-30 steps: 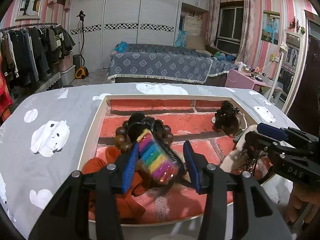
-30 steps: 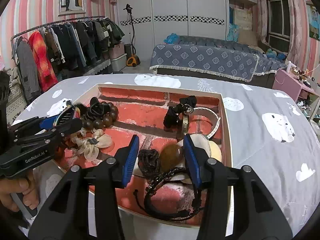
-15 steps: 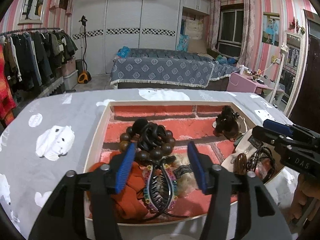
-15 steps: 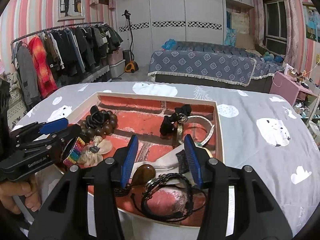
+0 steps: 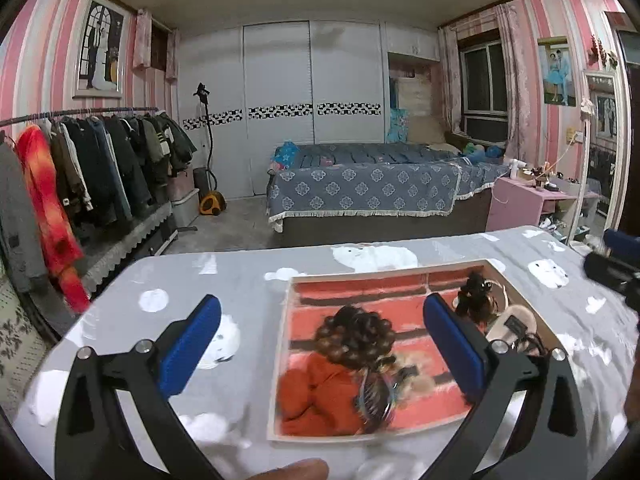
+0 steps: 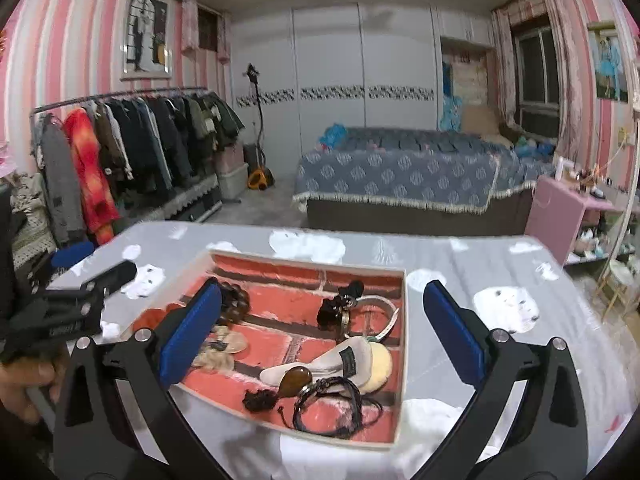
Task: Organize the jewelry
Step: 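Open both tools to release the items and withdraw from the tray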
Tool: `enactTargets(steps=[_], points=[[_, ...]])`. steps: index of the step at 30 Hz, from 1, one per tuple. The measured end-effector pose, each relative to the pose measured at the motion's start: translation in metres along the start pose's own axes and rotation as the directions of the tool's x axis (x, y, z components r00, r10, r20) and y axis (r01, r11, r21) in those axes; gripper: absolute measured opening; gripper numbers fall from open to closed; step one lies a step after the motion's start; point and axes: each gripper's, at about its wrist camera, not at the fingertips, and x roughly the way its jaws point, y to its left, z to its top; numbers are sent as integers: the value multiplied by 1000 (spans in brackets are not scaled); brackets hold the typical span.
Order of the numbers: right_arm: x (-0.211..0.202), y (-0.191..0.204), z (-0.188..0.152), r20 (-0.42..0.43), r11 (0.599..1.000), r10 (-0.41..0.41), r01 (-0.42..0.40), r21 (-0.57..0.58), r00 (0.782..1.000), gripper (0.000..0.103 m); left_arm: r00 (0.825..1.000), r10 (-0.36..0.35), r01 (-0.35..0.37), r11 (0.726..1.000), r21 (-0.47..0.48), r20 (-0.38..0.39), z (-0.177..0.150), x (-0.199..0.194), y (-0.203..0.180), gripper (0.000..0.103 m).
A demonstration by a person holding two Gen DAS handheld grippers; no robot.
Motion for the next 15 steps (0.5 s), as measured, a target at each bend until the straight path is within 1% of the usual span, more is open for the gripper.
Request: enactTargets(steps=[3,4,5,7,8,10,13,15], points=[[-33,1,-11,29,999,-35,36,-30,999,99,1000,-15,15,1000,-19,2,-14,-24,12,99],[-43,2,-20,32,998,-54,55,-41,998,99,1000,-15,15,999,-29,3,-20,-31,15,99],[-53,3,-31,30,997,-56,58,-49,998,99,1000,-19,19,999,-44,4,-29,-39,19,99],[-64,5,-49,21,997,-56,57,-55,998,99,1000,-19,19,998,-66,7,-46,-51,23,99],[-69,8,-59,15,997,-56,57,-54,998,99,1000,-21,20,997,-76,-3,-58,-56,26,99],[-81,12,-81,6,998,-48,48,-47,999,99,1000,-15,13,997,-73,-21,-72,-62,27,99],[-93,16,-102,5,999,-43,43,-30,999,99,999,-2,-1,997,-82,-33,-90,-70,29,99],[-96,16,-110,11,998,-54,55,-23,998,99,1000,3,-5,997,-77,-24,-98,-73,26,99]])
